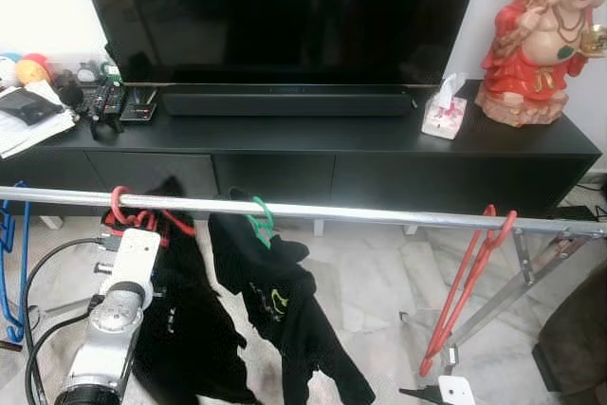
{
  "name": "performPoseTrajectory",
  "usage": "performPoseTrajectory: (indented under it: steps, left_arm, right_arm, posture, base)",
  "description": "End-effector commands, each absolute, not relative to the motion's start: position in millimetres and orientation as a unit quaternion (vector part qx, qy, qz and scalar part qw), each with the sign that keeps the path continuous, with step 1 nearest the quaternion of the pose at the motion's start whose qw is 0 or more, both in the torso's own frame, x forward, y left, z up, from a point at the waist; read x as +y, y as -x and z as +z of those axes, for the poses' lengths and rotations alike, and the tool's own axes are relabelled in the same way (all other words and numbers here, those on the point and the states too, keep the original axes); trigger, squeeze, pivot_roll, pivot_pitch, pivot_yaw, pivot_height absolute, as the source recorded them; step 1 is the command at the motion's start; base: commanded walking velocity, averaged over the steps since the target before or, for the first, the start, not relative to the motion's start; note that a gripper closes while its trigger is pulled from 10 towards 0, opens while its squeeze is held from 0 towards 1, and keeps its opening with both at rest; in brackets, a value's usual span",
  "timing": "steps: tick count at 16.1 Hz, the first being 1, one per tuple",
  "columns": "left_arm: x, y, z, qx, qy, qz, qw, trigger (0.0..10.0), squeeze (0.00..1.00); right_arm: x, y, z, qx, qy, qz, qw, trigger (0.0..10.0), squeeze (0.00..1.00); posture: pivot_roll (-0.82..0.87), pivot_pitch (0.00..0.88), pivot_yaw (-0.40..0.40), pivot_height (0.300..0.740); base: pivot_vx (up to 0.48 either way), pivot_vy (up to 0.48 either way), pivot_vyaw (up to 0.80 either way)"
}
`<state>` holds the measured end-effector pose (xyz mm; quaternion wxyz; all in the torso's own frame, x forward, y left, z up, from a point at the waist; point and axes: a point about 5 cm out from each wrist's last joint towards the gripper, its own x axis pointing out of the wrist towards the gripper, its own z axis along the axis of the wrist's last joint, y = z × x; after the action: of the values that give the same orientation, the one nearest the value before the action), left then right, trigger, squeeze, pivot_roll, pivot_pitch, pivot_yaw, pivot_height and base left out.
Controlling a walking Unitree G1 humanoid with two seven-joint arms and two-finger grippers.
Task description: Hang hanger
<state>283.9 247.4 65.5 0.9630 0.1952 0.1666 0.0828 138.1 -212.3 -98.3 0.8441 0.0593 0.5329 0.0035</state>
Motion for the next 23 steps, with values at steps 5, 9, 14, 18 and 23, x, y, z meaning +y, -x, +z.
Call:
performPoseTrajectory:
  steps: [5, 9, 14, 18, 23]
  left_arm:
    - [242.6, -279.7, 62.9, 0.167, -0.195, 0.077, 0.964, 0.0, 0.0]
    - [243.2, -275.6, 69.3, 0.127, -0.187, 0.097, 0.969, 0.0, 0.0]
    - [243.3, -263.8, 77.3, 0.072, -0.17, 0.124, 0.975, 0.0, 0.0]
    - [250.8, -243.4, 71.8, 0.054, -0.16, 0.138, 0.976, 0.0, 0.0]
    - [254.9, -226.1, 53.7, 0.066, -0.166, 0.134, 0.975, 0.0, 0.0]
  right_arm:
    - [-212.6, -136.6, -98.7, 0.534, -0.061, 0.002, 0.843, 10.0, 0.0]
    - [-212.6, -136.2, -98.9, 0.535, -0.061, 0.003, 0.843, 10.0, 0.0]
    - [-213.0, -135.9, -98.8, 0.534, -0.06, 0.003, 0.843, 10.0, 0.0]
    - [-213.8, -136.0, -98.6, 0.534, -0.059, 0.004, 0.843, 10.0, 0.0]
    - [-214.8, -135.7, -98.5, 0.533, -0.059, 0.003, 0.844, 10.0, 0.0]
  posture:
    - [0.0, 0.0, -0.028, 0.74]
    - [0.01, 0.0, -0.029, 0.74]
    - [0.01, 0.0, -0.031, 0.74]
    - [0.02, 0.0, -0.037, 0.74]
    - [0.02, 0.0, -0.041, 0.74]
  base:
    - [0.0, 0.0, 0.0]
    - [0.0, 0.0, 0.0]
    - [0.0, 0.0, 0.0]
    - [0.0, 0.0, 0.0]
    - [0.0, 0.0, 0.0]
